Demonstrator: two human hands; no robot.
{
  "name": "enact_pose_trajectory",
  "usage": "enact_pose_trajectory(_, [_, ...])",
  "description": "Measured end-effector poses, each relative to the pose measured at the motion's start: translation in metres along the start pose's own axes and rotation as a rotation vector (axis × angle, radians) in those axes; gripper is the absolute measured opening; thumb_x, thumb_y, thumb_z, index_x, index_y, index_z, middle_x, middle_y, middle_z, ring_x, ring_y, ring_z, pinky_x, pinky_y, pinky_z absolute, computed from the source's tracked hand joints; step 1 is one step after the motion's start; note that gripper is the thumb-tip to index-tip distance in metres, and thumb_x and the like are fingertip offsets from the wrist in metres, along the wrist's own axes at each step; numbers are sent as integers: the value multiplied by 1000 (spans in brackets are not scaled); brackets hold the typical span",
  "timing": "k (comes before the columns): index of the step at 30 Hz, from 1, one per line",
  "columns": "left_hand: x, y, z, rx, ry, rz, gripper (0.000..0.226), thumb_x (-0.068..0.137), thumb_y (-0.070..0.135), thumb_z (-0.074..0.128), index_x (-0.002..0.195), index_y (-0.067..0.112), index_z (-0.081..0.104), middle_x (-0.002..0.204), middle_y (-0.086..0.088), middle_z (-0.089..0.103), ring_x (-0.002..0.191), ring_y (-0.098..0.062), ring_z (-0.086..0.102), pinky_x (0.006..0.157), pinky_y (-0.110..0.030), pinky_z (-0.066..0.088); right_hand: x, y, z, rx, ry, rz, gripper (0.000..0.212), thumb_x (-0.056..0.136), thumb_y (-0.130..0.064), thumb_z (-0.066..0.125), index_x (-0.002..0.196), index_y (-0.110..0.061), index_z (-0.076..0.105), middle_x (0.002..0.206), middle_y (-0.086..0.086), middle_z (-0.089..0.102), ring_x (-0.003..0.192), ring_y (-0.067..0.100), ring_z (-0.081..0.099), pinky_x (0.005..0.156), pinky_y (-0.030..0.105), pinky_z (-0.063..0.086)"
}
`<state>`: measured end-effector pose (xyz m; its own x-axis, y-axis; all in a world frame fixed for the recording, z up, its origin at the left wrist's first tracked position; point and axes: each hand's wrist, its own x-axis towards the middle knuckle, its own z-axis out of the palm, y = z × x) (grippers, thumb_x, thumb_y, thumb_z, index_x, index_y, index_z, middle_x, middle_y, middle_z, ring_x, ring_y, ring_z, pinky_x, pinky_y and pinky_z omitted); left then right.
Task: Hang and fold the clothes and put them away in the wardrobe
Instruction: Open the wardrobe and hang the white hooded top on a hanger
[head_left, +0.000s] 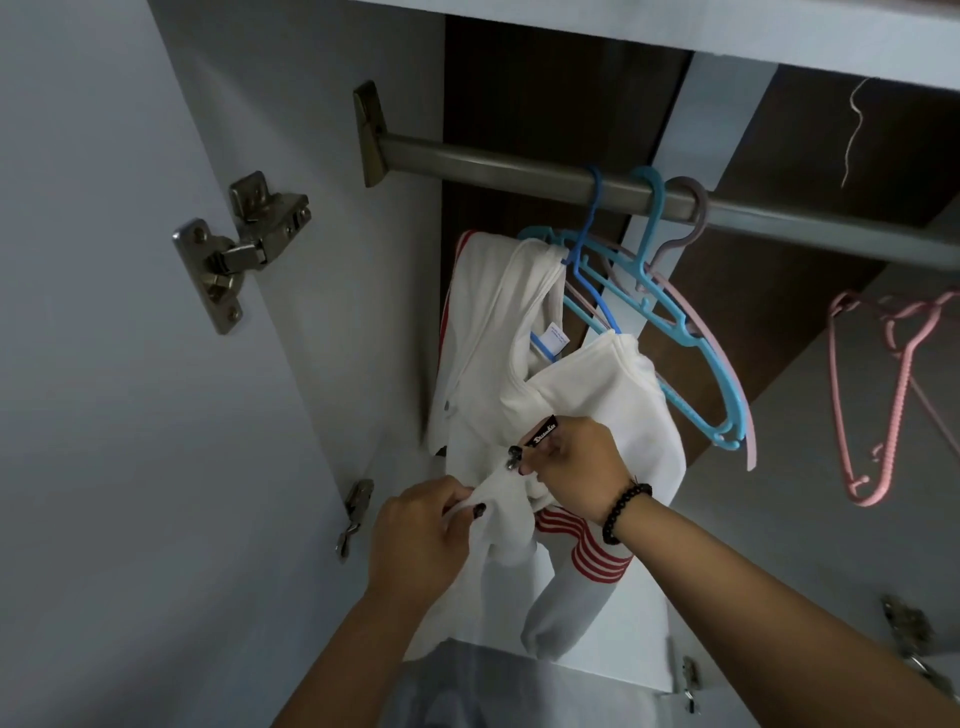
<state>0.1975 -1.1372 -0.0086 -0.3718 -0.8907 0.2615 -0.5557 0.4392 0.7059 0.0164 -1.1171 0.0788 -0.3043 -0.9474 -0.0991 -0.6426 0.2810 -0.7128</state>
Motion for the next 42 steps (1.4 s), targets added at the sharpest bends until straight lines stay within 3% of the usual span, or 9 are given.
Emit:
enact_pose_trajectory(3, [-15,-15,-4,-7,10,-96,25,80,12,75,67,27,59,59,28,49,61,8,56,52,-3,38,7,5,-5,0,41,28,8,80,-5,66,75,-7,71,78,4,73,77,16,65,77,34,55])
enact_pose_trajectory(9, [-37,-42,-3,111,-106,-416,41,87,23,68,60,35,40,57,15,48,52,5,44,46,-10,36,12,3,-6,-45,44,-23,12,84,-11,66,78,-2,71,79,6,71,74,15,63,75,28,53])
enact_pose_trajectory(11, [-32,-40,1,73,-131,-393,31,86,23,71,66,34,49,64,18,53,58,4,50,48,-6,35,10,-2,-1,-53,22,-66,12,85,-12,65,78,-4,71,78,2,70,73,10,61,75,24,51])
enact_pose_trajectory(13, [-19,-26,6,-22,-112,-342,13,83,28,73,89,30,62,84,17,62,77,1,58,64,-4,36,11,-5,2,-43,-1,-79,13,86,-14,65,76,-9,70,75,-2,70,74,10,63,78,25,52])
enact_pose_trajectory(16, [7,4,10,-104,-66,-216,26,82,36,72,105,28,64,98,18,63,89,1,58,76,-11,43,13,-7,5,-72,-75,-99,11,86,-17,66,79,-9,69,77,-1,71,78,14,66,79,34,56])
enact_pose_trajectory(19, [27,23,14,-69,-6,-117,8,84,26,70,86,20,65,85,7,66,78,-10,62,70,-24,50,13,-8,9,-170,-88,-138,15,86,-20,63,83,-7,68,80,5,70,78,19,65,79,39,55])
enact_pose_trajectory(22, [32,20,18,12,-13,-121,22,85,22,69,71,18,53,72,2,63,66,-15,58,58,-26,45,17,-10,0,-204,-20,-160,18,88,-21,62,83,-5,69,80,6,70,78,19,64,79,34,53])
enact_pose_trajectory(33, [14,-7,29,-3,-68,-377,45,87,24,69,57,30,36,56,13,48,50,-1,45,47,-15,31,44,-33,-43,-59,233,-85,10,82,-7,65,77,0,70,76,8,70,73,22,66,74,38,56])
enact_pose_trajectory(42, [26,-23,30,31,-68,-433,44,87,21,68,56,31,38,56,14,47,52,0,44,45,-17,28,58,-51,-74,-365,366,-180,24,86,-15,62,70,3,63,73,15,65,72,28,61,68,39,53])
